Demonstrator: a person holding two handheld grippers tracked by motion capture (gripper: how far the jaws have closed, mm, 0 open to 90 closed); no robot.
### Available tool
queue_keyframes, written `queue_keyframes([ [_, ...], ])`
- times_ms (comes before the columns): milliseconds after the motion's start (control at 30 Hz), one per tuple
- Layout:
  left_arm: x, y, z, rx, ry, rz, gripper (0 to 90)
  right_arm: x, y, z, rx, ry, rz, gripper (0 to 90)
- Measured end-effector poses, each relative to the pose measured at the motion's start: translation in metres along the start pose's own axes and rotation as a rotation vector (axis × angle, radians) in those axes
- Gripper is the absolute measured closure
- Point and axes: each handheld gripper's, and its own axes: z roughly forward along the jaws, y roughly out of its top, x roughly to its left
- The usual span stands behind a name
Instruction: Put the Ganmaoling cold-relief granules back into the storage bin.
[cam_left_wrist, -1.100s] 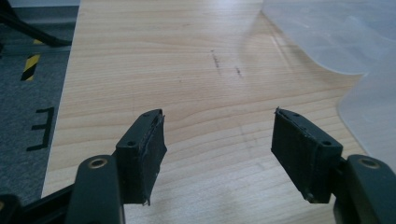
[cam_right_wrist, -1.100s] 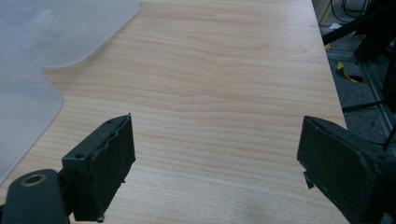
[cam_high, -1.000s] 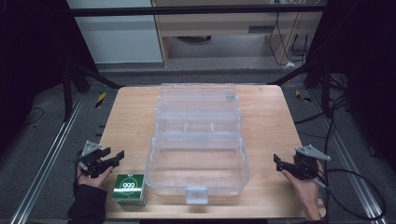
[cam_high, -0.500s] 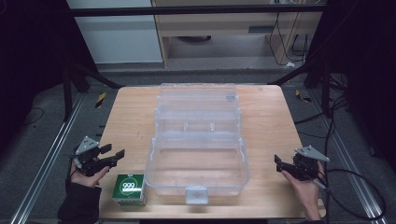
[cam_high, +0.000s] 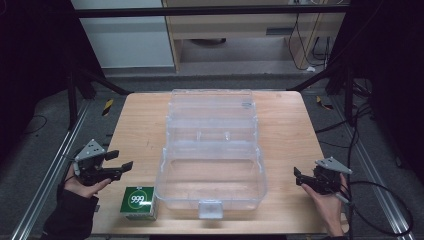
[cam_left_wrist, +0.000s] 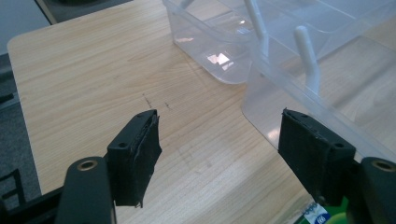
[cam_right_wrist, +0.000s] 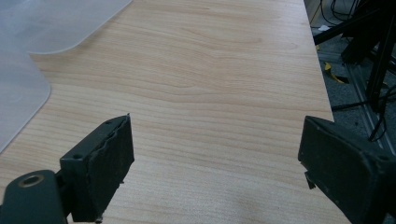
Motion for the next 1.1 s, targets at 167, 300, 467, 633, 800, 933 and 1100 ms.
queue_keyframes([
  [167, 0.000, 0.006, -0.008, 0.016, -0.058, 0.048, 26.1, 0.000, -0.001, 0.001, 0.002, 0.003, -0.006, 10.6],
  [300, 0.000, 0.007, -0.009, 0.034, -0.091, 0.076, 24.4, 0.002, -0.001, 0.001, 0.010, 0.010, -0.011, 10.4],
  [467, -0.002, 0.008, -0.008, 0.054, -0.123, 0.108, 22.8, 0.002, -0.001, 0.001, 0.009, 0.012, -0.015, 10.4],
  [633, -0.006, 0.009, -0.010, 0.079, -0.159, 0.156, 21.0, 0.002, -0.002, 0.002, 0.008, 0.015, -0.024, 10.0],
  [800, -0.009, 0.010, -0.012, 0.106, -0.194, 0.192, 19.6, 0.002, -0.002, 0.003, 0.009, 0.021, -0.029, 9.5],
  [933, -0.012, 0.010, -0.012, 0.127, -0.218, 0.224, 18.3, 0.002, -0.003, 0.003, 0.007, 0.023, -0.036, 9.4],
  [1100, -0.015, 0.010, -0.014, 0.141, -0.240, 0.246, 17.6, 0.003, -0.003, 0.004, 0.010, 0.030, -0.048, 9.0],
])
